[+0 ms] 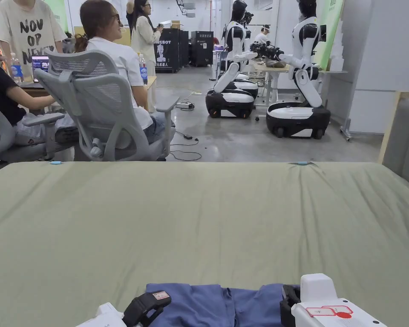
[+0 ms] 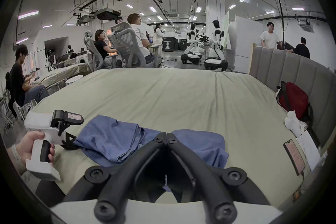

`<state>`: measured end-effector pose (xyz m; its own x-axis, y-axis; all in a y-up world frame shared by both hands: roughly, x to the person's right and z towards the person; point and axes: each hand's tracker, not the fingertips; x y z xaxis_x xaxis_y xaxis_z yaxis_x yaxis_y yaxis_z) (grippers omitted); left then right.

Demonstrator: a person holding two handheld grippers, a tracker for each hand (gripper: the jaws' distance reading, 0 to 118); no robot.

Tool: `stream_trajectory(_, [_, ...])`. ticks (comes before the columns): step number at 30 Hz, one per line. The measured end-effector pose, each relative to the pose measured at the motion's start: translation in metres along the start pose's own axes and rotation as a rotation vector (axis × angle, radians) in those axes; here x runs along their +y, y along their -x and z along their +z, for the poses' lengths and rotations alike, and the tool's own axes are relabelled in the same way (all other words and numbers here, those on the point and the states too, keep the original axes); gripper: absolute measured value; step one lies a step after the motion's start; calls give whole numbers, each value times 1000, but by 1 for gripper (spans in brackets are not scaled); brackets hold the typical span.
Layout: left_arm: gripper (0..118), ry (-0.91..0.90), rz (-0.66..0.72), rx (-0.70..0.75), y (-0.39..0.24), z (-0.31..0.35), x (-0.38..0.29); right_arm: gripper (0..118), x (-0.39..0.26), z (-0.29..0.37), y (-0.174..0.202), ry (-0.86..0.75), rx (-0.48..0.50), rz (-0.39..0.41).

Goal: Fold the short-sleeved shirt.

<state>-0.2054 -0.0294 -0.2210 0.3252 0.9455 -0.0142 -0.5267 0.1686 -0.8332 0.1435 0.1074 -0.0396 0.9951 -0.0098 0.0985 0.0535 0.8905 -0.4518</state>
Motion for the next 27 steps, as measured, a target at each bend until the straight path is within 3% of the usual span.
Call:
stream_trajectory(4, [96, -6, 12, 13, -9, -27, -10, 0, -2, 3, -10, 6, -27, -9])
stream_trajectory(5, [79, -33, -5, 101, -13, -30, -10, 0, -2, 3, -13, 9, -32, -10])
stream_trajectory(6, [25, -45, -52, 195, -16, -31, -10, 0, -2, 4, -14, 11, -37, -10])
stream_trajectory(7, [15, -47, -110, 209, -19, -26, -7, 0, -2, 4, -15, 12, -42, -8])
stream_trajectory(9, [15, -52, -141, 130, -22, -12, 0, 0, -1, 5, -17, 12, -49, -7])
stream_trajectory(14, [15, -198, -263, 269, -34, 49, 35, 0, -1, 8, -17, 12, -51, 2])
stream_trajectory(18, [15, -227, -626, 471, -61, 68, 38, 0, -2, 10, -15, 9, -44, 3])
stream_trajectory(21, [15, -214, -860, 480, -100, 52, 7, 0, -1, 10, -15, 7, -38, 6])
stream_trajectory(24, [14, -134, -1215, 482, -154, 5, -53, 0, -2, 13, -19, 10, -44, 6])
stream_trajectory(27, [14, -27, -1437, 491, -177, -45, -111, 0, -4, 18, -26, 12, -52, -6])
